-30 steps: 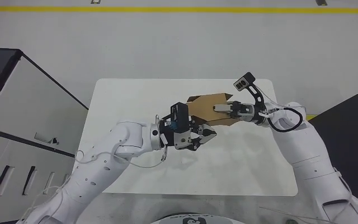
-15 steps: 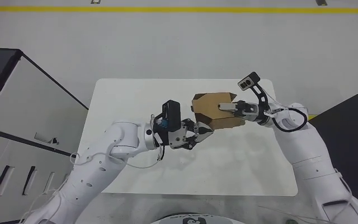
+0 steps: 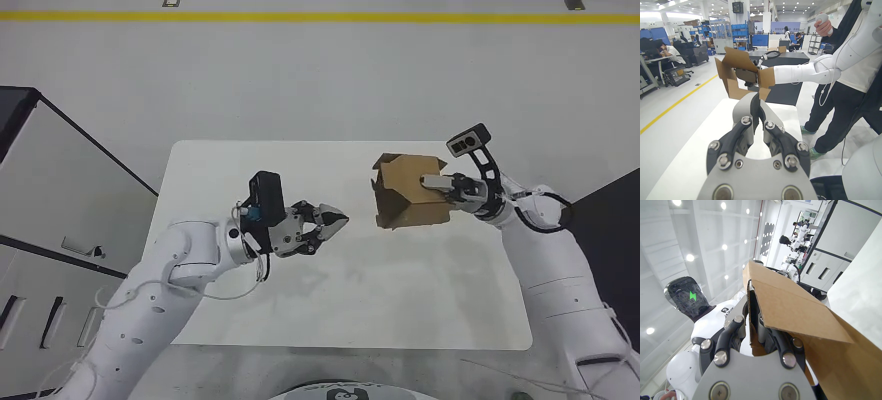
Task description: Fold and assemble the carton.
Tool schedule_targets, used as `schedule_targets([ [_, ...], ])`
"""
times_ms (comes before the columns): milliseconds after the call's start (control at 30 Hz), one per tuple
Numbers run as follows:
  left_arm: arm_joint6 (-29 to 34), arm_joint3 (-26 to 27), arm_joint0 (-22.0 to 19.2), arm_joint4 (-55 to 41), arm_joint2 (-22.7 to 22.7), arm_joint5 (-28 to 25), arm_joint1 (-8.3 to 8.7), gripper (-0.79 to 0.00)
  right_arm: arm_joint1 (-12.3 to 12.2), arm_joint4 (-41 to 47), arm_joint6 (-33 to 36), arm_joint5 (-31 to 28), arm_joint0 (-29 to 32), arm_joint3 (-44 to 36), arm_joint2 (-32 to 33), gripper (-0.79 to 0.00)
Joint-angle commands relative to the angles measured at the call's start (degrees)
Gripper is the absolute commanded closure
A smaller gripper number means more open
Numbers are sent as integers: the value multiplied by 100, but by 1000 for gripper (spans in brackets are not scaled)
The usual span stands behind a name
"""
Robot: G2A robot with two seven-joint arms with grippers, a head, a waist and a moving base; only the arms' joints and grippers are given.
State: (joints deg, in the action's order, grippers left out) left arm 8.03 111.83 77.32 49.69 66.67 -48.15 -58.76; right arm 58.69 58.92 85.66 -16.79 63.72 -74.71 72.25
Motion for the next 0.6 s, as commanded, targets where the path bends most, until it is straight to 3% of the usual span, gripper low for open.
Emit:
schedule_targets([
  [0, 2, -46, -1, -29, -80, -29, -10, 0, 24, 152, 103, 7, -31, 58, -24, 0],
  [333, -76, -259, -499, -71, -787, -158, -157, 0, 137, 287, 234, 51, -170, 128, -254, 0],
  [567, -116, -394, -698, -80, -1018, -165, -226, 0, 198, 245, 234, 51, -177, 103, -310, 0],
])
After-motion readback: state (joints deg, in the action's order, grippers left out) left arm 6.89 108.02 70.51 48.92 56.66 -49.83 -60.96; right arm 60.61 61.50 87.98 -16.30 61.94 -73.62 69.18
